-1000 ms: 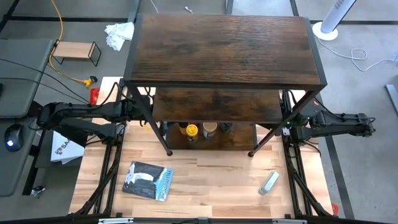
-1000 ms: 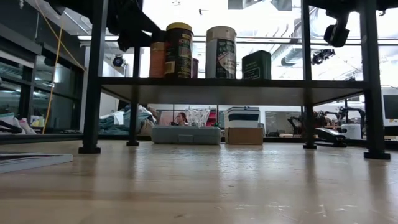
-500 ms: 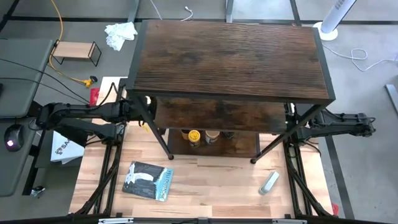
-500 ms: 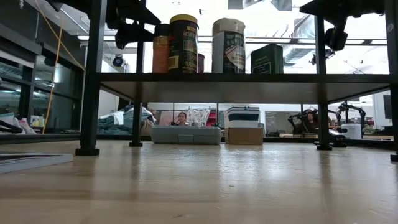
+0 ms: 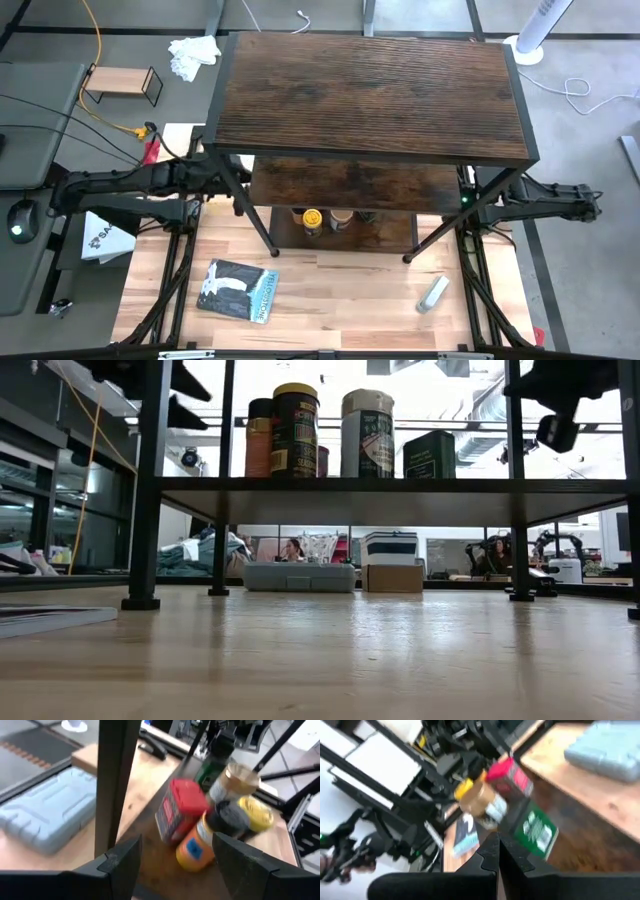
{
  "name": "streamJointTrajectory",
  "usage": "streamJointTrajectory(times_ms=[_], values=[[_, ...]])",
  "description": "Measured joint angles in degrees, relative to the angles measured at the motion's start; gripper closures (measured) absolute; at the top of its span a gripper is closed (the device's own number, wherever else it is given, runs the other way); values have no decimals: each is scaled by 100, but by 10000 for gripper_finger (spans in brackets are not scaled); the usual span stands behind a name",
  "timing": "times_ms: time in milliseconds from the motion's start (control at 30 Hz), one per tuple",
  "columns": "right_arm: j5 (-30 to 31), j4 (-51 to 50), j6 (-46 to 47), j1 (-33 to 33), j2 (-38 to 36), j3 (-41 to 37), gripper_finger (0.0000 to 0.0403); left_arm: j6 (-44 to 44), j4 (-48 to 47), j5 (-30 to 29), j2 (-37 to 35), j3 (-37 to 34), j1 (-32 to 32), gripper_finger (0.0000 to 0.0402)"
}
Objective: Shelf spices
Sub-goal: Remove the black seasoning can from the shelf
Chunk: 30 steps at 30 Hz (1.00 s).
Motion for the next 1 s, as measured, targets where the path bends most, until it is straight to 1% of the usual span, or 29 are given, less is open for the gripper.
streamJointTrajectory(times_ms=[100, 167, 233, 333, 367, 433, 567, 667, 733, 800, 900, 1000], values=[[-108, -297, -9, 0, -204, 0, 403, -211, -463, 0, -97, 0, -121, 192], [-117, -474, 13, 0, -360, 11, 403, -449, -730, -1, -107, 0, -206, 226], [-115, -823, 107, 0, -466, 115, 403, -773, -940, 5, -99, 0, -309, 273], [-260, -1582, 150, 18, -541, 447, 403, -1174, -1135, 195, -92, 0, -500, 365], [-374, -1854, 156, 24, -541, 579, 403, -1302, -1205, 262, -92, 0, -576, 383], [-611, -2360, 253, 24, -541, 823, 403, -1566, -1361, 313, -92, 0, -745, 389], [-1221, -2966, 548, 24, -541, 1198, 403, -1929, -1577, 339, -96, 0, -1187, 399], [-1593, -3302, 774, 61, -537, 1369, 403, -2200, -1670, 87, -96, 0, -1536, 400], [-1796, -3432, 931, 105, -530, 1388, 403, -2381, -1706, -181, -96, 0, -1737, 401], [-1873, -3450, 1056, 177, -493, 1371, 403, -2547, -1702, -425, -96, 0, -1903, 401], [-1879, -3359, 1182, 327, -369, 1310, 403, -2740, -1715, -614, -96, 0, -2092, 401], [-2043, -3168, 1326, 571, -202, 1264, 403, -2859, -1779, -790, -96, 0, -2222, 401]])
